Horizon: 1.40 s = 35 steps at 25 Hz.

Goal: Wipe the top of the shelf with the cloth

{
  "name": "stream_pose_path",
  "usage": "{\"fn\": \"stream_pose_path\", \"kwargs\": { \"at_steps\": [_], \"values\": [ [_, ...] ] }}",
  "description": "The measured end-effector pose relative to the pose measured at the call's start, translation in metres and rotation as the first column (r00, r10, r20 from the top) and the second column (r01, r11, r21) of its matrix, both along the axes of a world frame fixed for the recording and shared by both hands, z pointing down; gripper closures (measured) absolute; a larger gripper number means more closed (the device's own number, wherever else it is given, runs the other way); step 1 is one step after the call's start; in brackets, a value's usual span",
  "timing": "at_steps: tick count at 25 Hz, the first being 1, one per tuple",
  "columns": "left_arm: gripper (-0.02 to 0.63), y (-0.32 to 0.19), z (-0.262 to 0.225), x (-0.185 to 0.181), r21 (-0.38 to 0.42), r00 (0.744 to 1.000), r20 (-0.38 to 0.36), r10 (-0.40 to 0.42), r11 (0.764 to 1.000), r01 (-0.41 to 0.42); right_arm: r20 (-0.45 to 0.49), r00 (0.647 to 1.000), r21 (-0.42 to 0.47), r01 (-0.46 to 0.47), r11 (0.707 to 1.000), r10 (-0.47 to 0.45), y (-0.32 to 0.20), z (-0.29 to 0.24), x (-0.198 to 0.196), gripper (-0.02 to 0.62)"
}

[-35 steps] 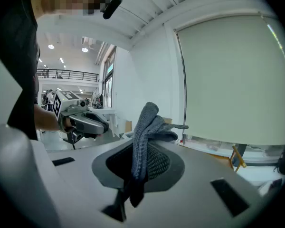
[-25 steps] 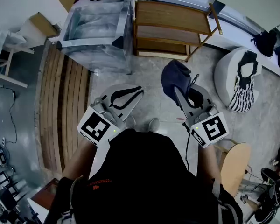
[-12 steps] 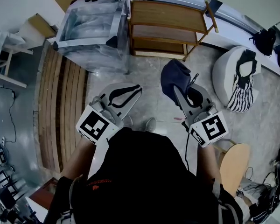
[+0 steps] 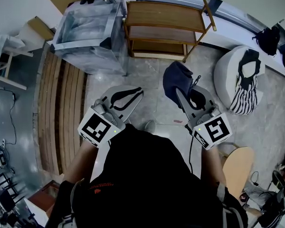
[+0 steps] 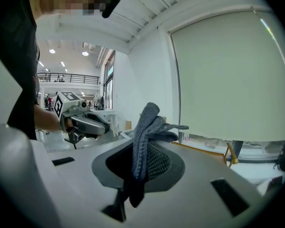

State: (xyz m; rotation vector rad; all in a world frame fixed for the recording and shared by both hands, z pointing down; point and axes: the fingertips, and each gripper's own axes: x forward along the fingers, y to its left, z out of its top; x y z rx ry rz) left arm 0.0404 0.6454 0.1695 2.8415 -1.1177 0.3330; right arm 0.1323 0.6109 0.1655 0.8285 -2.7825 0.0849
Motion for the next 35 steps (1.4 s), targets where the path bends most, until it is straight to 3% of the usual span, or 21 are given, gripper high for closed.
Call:
{"fn": "stream_pose_path", "kwargs": {
  "at_steps": [20,28,35],
  "values": [
    [0.568,-0.050,0.007,0.022,-0.004,1.000,-0.004,-0.024,1.000,0.024,0.002,1.000,-0.006,0.000,1.000,0.000,-0.043,0.012,0.031,0.554],
    [0.568,-0.098,0.022,0.024,-0.009,1.000,-0.008,0.028,1.000,-0.028,-0.016,0.999,-0.022,-0.038,0.999,0.038,-0.088,0.022,0.033,0.554],
    [0.568,-0.165,0.042,-0.002,-0.031,0.998,-0.010,0.060,0.998,-0.060,-0.039,0.998,-0.054,-0.052,0.997,0.050,-0.154,0.039,0.006,0.554]
  ]
}}
